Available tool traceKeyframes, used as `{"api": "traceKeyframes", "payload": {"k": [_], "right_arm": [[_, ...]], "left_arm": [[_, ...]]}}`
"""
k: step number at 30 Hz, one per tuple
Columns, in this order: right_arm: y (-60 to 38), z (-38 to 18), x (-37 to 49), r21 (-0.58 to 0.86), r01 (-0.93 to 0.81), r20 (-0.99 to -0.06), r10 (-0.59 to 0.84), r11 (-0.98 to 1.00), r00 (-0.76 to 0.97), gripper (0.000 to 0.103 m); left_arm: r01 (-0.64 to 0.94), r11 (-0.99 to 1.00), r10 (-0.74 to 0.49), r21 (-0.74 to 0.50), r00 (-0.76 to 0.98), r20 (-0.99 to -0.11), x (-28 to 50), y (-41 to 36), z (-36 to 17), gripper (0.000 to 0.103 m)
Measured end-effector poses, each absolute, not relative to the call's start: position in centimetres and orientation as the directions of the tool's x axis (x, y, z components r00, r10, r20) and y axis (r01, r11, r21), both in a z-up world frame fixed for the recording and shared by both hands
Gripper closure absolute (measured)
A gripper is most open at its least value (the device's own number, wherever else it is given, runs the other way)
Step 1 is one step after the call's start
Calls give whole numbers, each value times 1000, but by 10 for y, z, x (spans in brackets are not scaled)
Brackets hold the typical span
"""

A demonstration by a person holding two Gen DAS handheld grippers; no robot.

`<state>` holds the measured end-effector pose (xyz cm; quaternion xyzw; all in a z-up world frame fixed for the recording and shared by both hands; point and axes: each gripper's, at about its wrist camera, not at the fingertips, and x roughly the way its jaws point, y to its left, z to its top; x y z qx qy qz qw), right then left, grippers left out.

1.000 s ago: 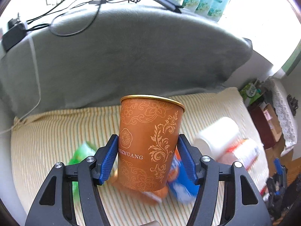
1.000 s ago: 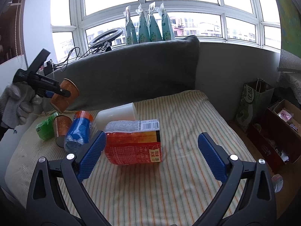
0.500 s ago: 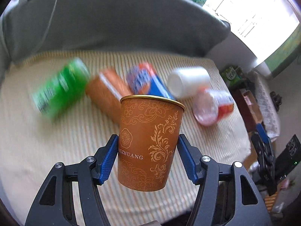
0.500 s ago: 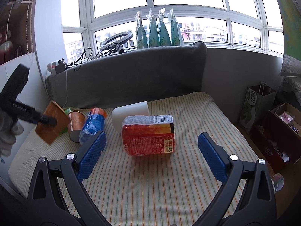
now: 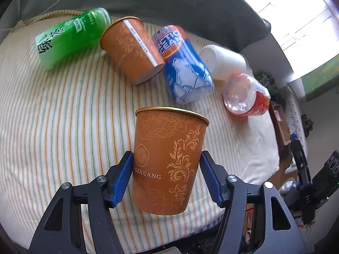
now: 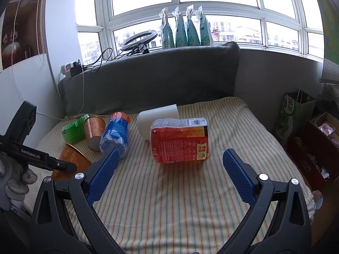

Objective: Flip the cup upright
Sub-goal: 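Lift the orange cup with the left tool and carry it over the mattress, then bring the right tool to the cup and close it on the cup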

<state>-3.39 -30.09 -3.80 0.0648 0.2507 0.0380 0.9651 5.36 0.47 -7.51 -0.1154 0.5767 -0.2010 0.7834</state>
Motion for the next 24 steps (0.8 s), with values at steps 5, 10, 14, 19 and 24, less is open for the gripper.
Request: {"api": "traceKeyframes", "payload": {"k": [5, 10, 14, 19, 24], "right_arm": [[-292, -42, -32, 153, -66, -496, 135, 986, 858, 3], [-285, -43, -28, 168, -79, -510, 155, 983, 846, 3], [-279, -42, -24, 191, -99, -528, 187, 977, 829, 3], [-271, -44, -11, 269, -130, -562, 265, 954, 783, 3], [-252, -43, 1, 276, -170, -583, 306, 946, 753, 3]], "left_arm": [[203, 906, -416, -370, 279, -866, 52, -1, -77, 37], [247, 921, -373, -301, 340, -863, 44, -5, -69, 31], [278, 927, -349, -252, 395, -850, 35, -6, -59, 31], [296, 933, -330, -207, 466, -821, 23, 1, -46, 31], [287, 940, -315, -183, 532, -786, 7, 15, -35, 31]]}}
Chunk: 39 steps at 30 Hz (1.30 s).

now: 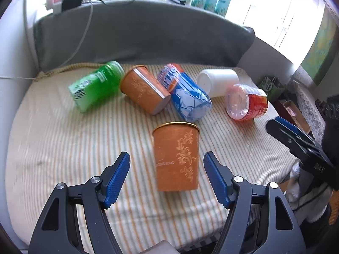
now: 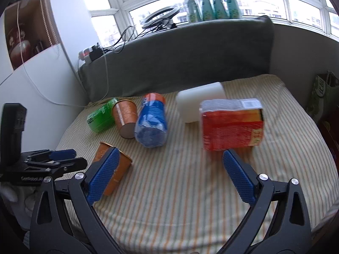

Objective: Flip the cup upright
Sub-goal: 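Bring the right tool to the cup and close it on the cup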

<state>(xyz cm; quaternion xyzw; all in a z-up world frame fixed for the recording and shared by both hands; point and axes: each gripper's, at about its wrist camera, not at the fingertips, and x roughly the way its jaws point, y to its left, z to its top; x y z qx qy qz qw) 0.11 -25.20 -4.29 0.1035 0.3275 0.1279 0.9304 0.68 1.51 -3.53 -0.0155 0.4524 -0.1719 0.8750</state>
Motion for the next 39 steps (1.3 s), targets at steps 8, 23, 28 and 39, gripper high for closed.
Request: {"api": "traceKeyframes", "payload": {"k": [8, 23, 28, 39], "right_arm": [[-219, -55, 29, 398, -226, -620, 442, 889, 648, 3], [-184, -96, 74, 696, -174, -617, 704, 696, 352, 7], [-174, -111, 93, 745, -130, -607, 746, 654, 276, 11], [-160, -127, 114, 740, -104, -632, 740, 665, 232, 24]], "left_arm": [[206, 954, -297, -216, 565, -770, -14, 48, -43, 31], [50, 945, -292, -323, 569, -768, -38, 101, -66, 31], [39, 940, -299, -339, 571, -764, -39, 106, -67, 31], [49, 934, -318, -355, 567, -760, -37, 105, -66, 31]]}}
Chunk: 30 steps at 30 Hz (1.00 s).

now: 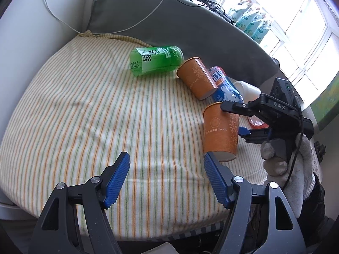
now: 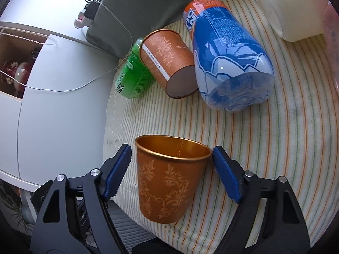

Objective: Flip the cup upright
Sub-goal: 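Bring the right tool to the cup and close it on the cup, then rotate the cup upright with the right tool and lower it to the mattress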

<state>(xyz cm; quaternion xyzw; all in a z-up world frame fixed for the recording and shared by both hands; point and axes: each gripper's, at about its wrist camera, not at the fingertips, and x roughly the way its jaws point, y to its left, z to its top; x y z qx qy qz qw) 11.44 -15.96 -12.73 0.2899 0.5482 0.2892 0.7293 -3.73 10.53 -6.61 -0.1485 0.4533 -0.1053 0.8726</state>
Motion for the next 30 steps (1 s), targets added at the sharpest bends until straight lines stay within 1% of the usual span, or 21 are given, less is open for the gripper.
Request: {"api": "traceKeyframes", "payload": {"k": [2, 4, 11, 16, 20, 24, 27, 30], "right_arm": [[-158, -129, 116, 740, -103, -632, 739, 665, 231, 27], [-157, -129, 116, 741, -107, -630, 741, 663, 232, 28], [-163, -125, 109, 725, -143, -631, 732, 674, 258, 28], [-165, -110, 99, 668, -214, -640, 697, 713, 322, 28], [-163, -92, 85, 555, -287, -652, 623, 781, 433, 28], [-159, -80, 75, 468, -332, -645, 573, 819, 506, 28], [-157, -73, 67, 388, -355, -644, 526, 851, 556, 28], [-161, -71, 64, 346, -356, -642, 496, 868, 585, 29]], "left_arm": [[45, 931, -323, -362, 566, -758, -37, 106, -66, 31], [44, 930, -324, -365, 567, -758, -36, 107, -66, 31], [65, 931, -330, -359, 566, -755, -35, 100, -62, 31], [93, 937, -323, -335, 593, -738, -35, 89, -55, 31], [102, 936, -327, -337, 608, -724, -35, 82, -52, 31], [106, 935, -330, -340, 614, -717, -35, 78, -50, 31], [108, 937, -324, -331, 619, -715, -35, 75, -49, 31], [106, 938, -321, -330, 622, -714, -36, 75, -48, 31]]}}
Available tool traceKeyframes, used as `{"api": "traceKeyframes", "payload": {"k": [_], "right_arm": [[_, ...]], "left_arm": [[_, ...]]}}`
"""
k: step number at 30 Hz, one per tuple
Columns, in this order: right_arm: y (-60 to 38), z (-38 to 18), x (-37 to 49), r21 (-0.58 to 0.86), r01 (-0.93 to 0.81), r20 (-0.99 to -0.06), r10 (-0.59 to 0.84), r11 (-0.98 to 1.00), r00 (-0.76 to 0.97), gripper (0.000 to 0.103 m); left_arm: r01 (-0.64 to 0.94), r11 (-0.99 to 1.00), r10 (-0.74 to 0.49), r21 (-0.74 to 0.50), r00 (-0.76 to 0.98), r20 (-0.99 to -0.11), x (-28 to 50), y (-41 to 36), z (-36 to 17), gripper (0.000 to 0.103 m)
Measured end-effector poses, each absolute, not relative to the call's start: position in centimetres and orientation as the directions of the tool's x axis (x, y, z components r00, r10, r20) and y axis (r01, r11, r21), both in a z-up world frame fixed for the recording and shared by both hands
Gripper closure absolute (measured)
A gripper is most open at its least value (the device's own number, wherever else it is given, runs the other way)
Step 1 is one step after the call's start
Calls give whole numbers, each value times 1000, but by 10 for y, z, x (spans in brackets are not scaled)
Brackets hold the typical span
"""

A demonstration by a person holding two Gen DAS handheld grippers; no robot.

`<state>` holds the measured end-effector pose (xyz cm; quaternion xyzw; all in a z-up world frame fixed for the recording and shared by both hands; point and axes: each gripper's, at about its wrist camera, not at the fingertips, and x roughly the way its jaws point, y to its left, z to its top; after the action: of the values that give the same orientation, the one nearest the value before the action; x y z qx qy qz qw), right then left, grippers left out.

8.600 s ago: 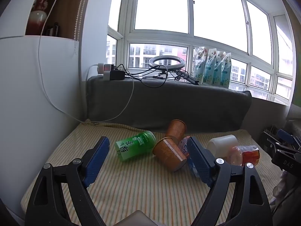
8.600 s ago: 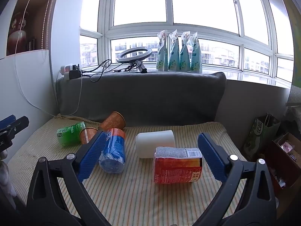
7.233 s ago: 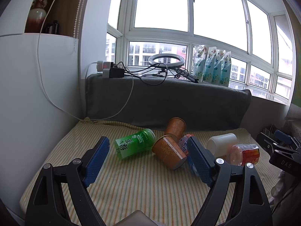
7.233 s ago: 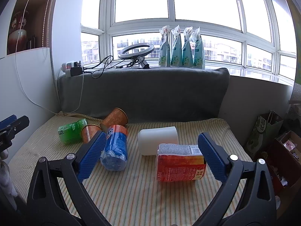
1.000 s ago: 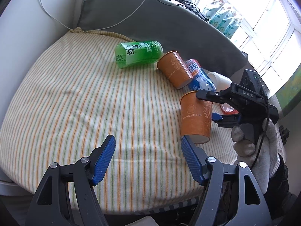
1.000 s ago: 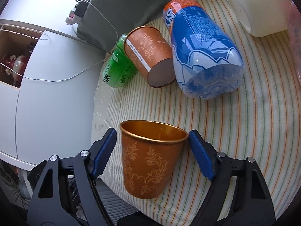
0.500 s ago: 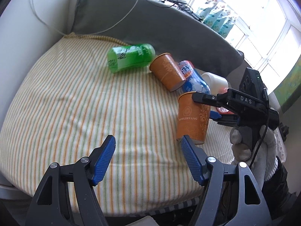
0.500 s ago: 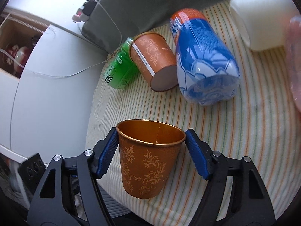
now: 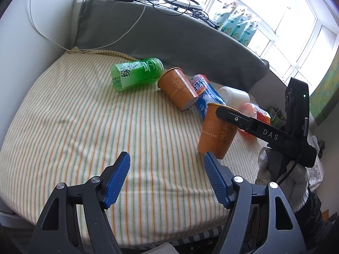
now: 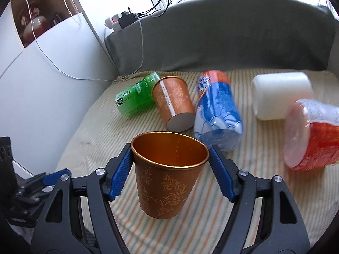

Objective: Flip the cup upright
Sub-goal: 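Rotate the cup upright with the right tool and lower it to the mattress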

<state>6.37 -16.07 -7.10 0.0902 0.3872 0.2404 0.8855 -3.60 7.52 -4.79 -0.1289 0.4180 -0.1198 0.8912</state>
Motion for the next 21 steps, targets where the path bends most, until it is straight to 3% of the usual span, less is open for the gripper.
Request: {"api": "traceKeyframes", "payload": {"k": [9, 21], "right_arm": [[-172, -68, 64, 226, -334, -633, 399, 915, 663, 29], [-166, -68, 41, 156, -374, -602, 388, 914, 698, 29]], "left_arm": [[94, 940, -313, -329, 625, -715, -35, 75, -48, 31], [103, 945, -305, -312, 624, -719, -36, 68, -46, 31]]}}
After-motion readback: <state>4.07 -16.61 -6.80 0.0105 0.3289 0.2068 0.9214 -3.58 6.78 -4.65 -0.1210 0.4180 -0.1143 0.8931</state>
